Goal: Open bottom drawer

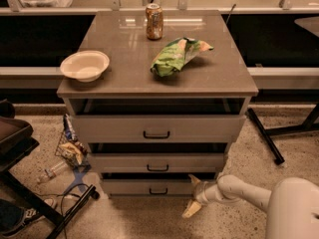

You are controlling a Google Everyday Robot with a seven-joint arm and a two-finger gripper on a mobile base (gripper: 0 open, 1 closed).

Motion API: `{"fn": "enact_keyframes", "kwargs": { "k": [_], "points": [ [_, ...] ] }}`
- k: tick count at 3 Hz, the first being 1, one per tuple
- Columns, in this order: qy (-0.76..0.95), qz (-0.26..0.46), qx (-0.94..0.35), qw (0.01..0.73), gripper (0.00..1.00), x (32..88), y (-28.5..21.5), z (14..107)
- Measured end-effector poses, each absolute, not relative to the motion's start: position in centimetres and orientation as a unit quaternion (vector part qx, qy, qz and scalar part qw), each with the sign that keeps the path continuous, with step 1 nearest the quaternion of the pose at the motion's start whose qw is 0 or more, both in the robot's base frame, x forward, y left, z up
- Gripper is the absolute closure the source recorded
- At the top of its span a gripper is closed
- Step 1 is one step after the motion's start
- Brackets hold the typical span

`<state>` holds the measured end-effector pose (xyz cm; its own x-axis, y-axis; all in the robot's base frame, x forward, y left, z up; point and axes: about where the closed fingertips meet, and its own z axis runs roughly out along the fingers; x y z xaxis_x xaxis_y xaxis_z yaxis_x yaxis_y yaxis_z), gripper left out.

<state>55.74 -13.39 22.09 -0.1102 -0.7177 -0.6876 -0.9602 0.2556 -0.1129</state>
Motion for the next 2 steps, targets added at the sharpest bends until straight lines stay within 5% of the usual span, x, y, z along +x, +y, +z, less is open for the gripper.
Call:
{"fn": "enact_keyframes", "kwargs": {
  "k": [2],
  "points": [
    [0.721,0.187,-0.585,0.32,0.03,56.5,-12.5,19.0]
  ]
}}
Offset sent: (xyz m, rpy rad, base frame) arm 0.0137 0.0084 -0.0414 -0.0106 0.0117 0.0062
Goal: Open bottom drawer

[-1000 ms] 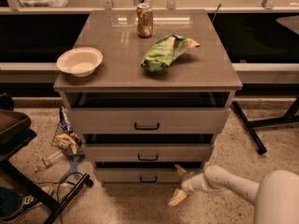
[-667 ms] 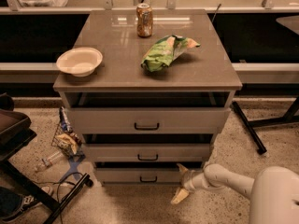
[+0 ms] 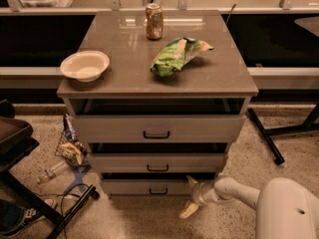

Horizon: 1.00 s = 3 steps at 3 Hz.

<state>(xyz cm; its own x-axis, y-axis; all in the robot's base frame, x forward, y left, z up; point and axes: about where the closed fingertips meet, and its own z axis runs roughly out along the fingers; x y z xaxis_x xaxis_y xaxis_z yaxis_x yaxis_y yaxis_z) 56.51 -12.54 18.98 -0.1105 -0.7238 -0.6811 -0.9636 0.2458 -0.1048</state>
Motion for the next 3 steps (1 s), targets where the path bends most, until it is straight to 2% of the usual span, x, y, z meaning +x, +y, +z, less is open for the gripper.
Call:
{"fn": "enact_keyframes", "kwargs": {
  "k": [3],
  "points": [
    [0.717,0.199,-0.585,0.321,0.96,56.41,-11.53,18.39]
  ]
}}
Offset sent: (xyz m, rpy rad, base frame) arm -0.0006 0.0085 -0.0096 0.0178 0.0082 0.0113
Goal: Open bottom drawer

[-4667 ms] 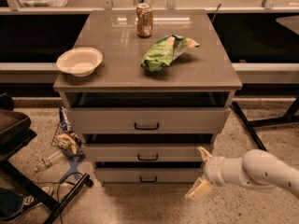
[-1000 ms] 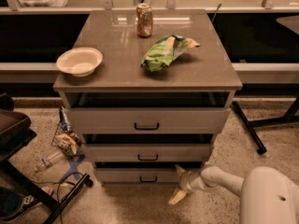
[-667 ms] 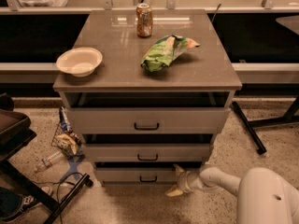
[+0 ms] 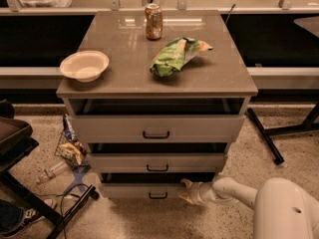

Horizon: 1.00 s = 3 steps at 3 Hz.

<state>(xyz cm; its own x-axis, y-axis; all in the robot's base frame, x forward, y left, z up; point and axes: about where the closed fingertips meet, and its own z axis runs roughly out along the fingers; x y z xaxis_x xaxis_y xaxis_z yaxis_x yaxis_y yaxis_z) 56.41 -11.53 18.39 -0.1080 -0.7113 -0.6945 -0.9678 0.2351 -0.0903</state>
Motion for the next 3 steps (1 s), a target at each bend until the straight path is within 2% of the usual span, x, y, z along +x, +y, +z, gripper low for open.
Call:
{"fn": "enact_keyframes", "kwargs": {
  "k": [1,2,3],
  "points": [
    [0.717,0.199,-0.585,0.321,1.0,56.4,-11.5,19.0],
    [0.717,0.199,-0.585,0.321,1.0,56.4,-11.5,19.3],
    [0.727,0.209,-0.578,0.306,1.0,53.7,-12.9,19.4]
  ]
}}
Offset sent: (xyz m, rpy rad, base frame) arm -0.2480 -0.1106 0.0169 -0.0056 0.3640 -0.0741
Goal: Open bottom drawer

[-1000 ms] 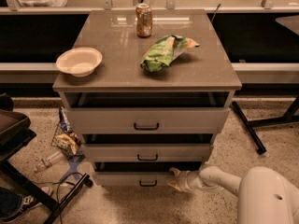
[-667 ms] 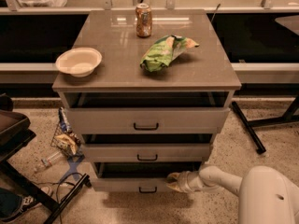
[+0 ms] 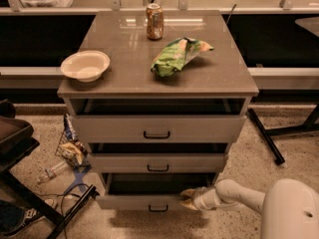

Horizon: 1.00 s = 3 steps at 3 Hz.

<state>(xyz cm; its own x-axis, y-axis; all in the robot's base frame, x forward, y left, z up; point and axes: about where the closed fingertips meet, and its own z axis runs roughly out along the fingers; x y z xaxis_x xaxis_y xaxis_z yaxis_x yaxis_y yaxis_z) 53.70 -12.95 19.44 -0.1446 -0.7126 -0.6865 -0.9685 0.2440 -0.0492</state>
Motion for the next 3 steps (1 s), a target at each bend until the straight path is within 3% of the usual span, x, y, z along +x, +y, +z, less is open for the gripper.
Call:
{"fn": "enact_keyframes", "kwargs": {
  "k": [3],
  "points": [
    [0.742,0.225,-0.564,0.285,1.0,50.3,-14.6,19.2]
  ]
}}
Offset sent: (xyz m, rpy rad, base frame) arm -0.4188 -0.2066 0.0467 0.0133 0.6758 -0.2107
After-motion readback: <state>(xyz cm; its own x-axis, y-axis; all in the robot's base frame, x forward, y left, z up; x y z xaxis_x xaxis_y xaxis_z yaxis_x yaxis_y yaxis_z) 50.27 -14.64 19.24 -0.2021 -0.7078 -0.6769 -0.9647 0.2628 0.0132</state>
